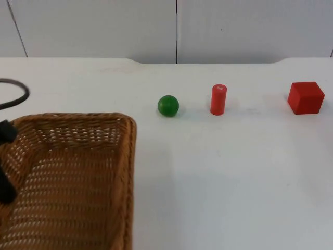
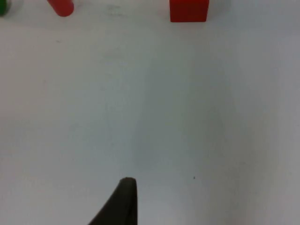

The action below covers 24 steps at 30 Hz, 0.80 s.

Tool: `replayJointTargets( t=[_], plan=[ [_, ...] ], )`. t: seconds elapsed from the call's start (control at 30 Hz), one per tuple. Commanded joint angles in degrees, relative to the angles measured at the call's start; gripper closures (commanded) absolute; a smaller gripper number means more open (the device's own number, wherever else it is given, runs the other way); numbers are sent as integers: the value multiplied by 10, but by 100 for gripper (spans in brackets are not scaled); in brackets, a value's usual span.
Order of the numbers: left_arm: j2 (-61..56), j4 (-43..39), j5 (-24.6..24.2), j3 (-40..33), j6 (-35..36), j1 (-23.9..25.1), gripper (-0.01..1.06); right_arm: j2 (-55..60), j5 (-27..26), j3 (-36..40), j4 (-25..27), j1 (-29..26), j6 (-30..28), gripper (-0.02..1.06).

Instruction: Pick up the basket with the left hand and place the object to the left of the red cylinder into the basket with the right hand.

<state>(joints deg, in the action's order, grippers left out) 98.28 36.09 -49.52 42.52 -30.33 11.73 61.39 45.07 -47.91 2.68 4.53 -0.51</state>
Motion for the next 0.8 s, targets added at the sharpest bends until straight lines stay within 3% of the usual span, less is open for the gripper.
replayJointTargets(
  t=[0.0,0.2,0.37,0.47,0.5,0.6,0.63,0.73,0.77],
  plan=[
    [-6,24,-5,-6,-29,19,105,0,-9,-3,20,9,-21,-1],
    [-6,29,5,-6,-35,33,105,13,-19,-15,24,58,-25,-1],
    [-6,38,7,-6,-39,33,105,90,-20,-92,24,131,-25,0],
    [-6,39,10,-6,-39,33,105,210,-15,-199,22,199,-44,0],
    [-6,39,10,-6,-39,33,105,210,-15,-199,22,199,-44,0],
    [-6,39,17,-6,-39,33,105,329,10,-321,20,236,-68,0],
    [-6,39,17,-6,-39,33,105,329,10,-321,20,236,-68,0],
    [-6,42,22,-6,-39,33,105,465,24,-464,20,259,-80,0],
    [-6,42,22,-6,-39,33,105,485,24,-477,20,262,-80,0]
  ],
)
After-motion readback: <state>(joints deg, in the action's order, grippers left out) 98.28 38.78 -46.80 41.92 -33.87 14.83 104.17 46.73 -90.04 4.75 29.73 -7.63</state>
